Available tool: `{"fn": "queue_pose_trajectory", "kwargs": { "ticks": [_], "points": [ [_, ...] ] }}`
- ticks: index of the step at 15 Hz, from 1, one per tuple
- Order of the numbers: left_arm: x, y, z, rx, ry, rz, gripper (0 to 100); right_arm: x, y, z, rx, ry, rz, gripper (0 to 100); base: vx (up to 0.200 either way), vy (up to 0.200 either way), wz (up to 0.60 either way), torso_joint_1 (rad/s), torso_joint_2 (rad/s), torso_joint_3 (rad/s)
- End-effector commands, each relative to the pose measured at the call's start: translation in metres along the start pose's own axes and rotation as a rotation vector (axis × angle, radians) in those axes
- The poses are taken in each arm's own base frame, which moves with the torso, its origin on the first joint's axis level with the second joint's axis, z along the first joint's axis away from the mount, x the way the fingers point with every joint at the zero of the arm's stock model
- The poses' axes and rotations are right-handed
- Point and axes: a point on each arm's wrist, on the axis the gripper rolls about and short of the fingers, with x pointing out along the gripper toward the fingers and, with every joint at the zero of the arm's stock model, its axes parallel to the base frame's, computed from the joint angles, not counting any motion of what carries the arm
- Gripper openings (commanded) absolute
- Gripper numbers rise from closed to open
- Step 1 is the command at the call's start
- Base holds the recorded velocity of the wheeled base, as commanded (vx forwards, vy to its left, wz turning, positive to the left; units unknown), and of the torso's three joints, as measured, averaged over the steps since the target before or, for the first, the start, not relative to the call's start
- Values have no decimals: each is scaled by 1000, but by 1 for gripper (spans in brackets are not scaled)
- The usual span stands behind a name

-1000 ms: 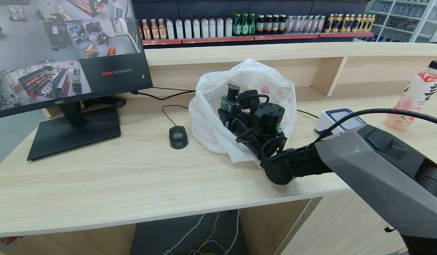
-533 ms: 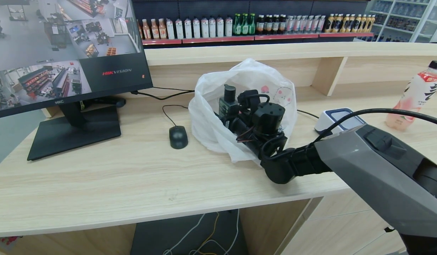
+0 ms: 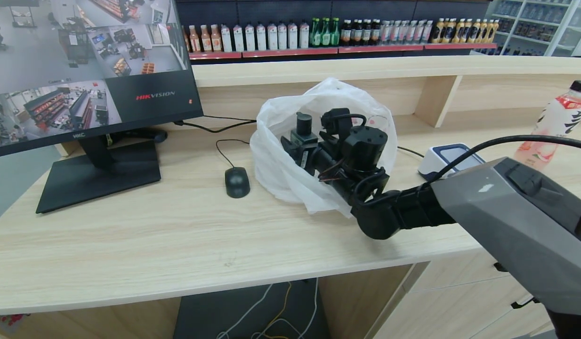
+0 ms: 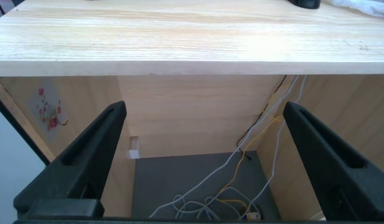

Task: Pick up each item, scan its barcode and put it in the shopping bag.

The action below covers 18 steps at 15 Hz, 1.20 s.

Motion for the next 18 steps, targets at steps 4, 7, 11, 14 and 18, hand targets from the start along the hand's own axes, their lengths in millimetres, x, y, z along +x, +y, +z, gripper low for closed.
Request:
{"fn": "queue_pose_trajectory", "kwargs": {
  "ticks": [4,7,11,14,18],
  "points": [
    [0,0,0,0,0,0,100,-27,2,44,-22,-75,10,100,0,0,0,0,0,0],
    [0,0,0,0,0,0,100,-59,-2,64,-29,-101,8,100,0,0,0,0,0,0],
    [0,0,0,0,0,0,100,-93,-6,96,-23,-139,7,100,0,0,0,0,0,0],
    [0,0,0,0,0,0,100,-126,-10,102,-7,-212,12,100,0,0,0,0,0,0],
    [0,0,0,0,0,0,100,-170,-18,76,-5,-226,5,100,0,0,0,0,0,0]
  ]
}}
